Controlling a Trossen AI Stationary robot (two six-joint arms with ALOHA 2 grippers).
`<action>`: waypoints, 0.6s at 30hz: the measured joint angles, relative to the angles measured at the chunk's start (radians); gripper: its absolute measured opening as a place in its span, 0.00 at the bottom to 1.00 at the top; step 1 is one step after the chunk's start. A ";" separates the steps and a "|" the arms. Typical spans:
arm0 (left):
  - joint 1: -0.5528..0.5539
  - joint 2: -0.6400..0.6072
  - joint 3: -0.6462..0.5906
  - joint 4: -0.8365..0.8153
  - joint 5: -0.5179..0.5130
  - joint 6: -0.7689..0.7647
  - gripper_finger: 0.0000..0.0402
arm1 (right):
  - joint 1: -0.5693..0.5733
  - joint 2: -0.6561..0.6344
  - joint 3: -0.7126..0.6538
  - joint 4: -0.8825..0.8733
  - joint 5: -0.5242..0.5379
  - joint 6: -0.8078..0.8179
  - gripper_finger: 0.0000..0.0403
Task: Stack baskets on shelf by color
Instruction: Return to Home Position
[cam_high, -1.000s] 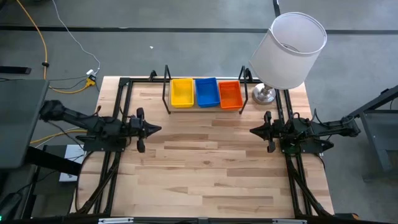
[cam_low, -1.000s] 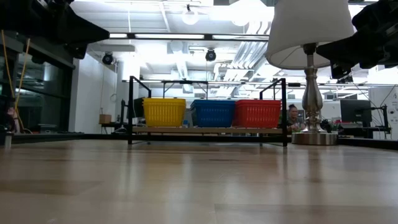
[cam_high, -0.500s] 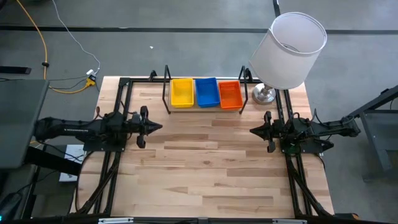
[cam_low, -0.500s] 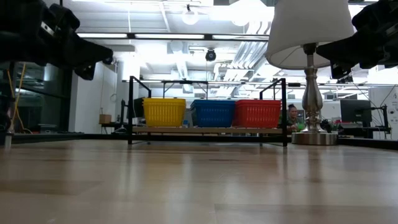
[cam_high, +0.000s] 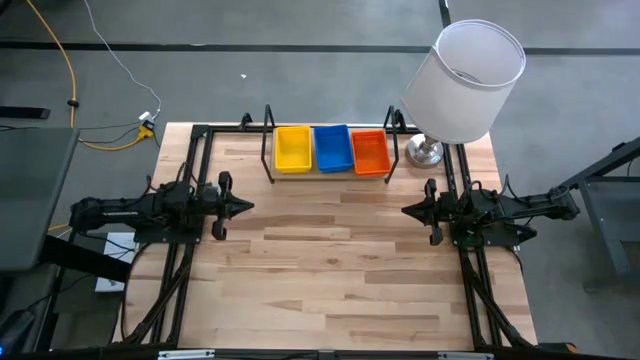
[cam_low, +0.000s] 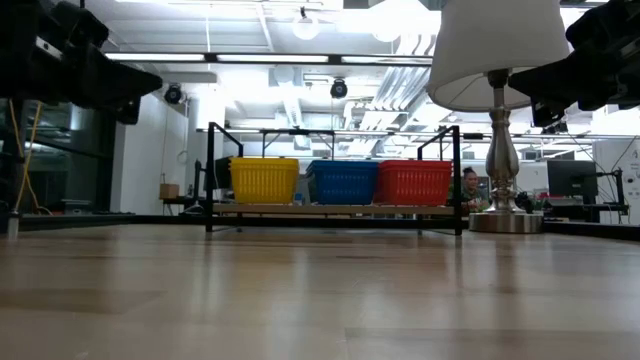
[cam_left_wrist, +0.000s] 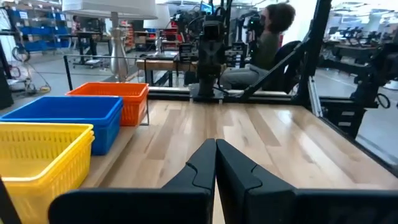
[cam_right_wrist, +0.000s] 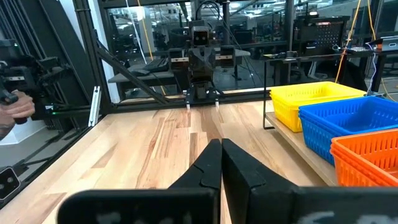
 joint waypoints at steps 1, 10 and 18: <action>-0.004 0.000 0.000 -0.002 -0.004 0.006 0.00 | 0.000 0.000 0.000 0.000 0.000 0.000 0.00; -0.011 0.030 0.000 -0.011 -0.054 0.069 0.00 | 0.000 0.000 0.000 0.000 0.000 0.000 0.00; -0.011 0.029 0.000 -0.007 -0.062 -0.132 0.00 | 0.000 0.000 0.000 0.000 0.000 0.000 0.00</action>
